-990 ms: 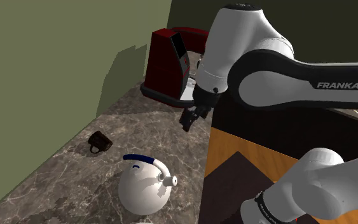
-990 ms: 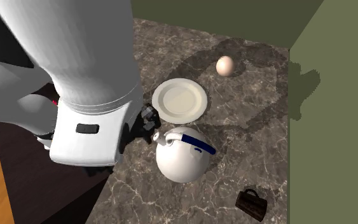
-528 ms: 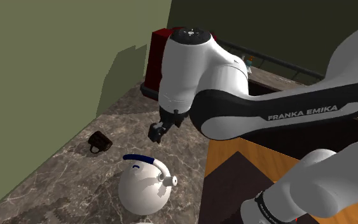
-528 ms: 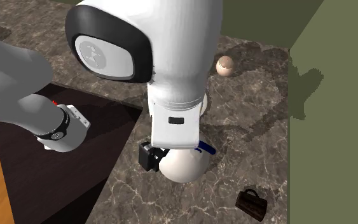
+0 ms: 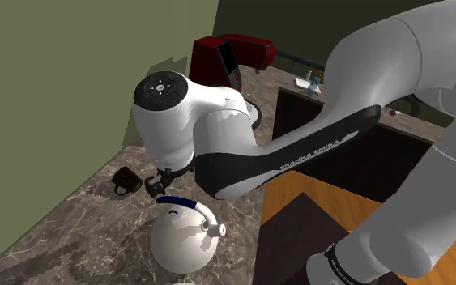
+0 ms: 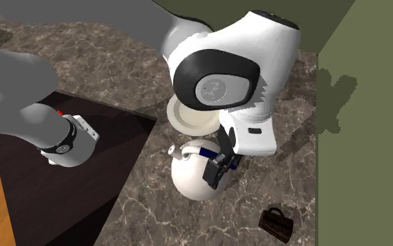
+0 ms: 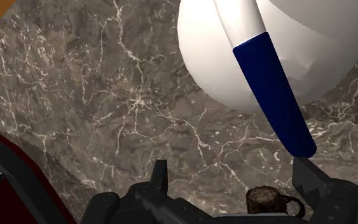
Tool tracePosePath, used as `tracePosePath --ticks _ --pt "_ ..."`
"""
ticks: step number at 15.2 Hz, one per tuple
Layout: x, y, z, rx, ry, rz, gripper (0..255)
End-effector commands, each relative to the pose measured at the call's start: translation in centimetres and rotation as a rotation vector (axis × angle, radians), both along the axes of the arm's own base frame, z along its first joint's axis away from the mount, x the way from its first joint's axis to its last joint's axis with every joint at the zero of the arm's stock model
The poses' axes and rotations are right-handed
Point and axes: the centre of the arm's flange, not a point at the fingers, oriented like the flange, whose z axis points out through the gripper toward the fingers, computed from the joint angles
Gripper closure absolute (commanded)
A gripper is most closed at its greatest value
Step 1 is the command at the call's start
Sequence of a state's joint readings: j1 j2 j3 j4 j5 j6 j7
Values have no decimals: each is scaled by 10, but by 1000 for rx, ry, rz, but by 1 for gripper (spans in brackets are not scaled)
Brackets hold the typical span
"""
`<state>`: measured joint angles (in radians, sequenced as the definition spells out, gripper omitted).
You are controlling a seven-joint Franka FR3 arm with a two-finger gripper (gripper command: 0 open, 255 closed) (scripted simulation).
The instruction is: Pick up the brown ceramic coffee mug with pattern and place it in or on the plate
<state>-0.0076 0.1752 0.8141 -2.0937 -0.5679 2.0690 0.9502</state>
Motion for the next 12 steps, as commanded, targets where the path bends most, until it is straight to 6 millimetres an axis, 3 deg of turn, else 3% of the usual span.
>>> tracePosePath --ticks 1,12 --pt "10 19 -18 -26 -28 7 0" --pt "63 122 -112 -152 -139 43 0"
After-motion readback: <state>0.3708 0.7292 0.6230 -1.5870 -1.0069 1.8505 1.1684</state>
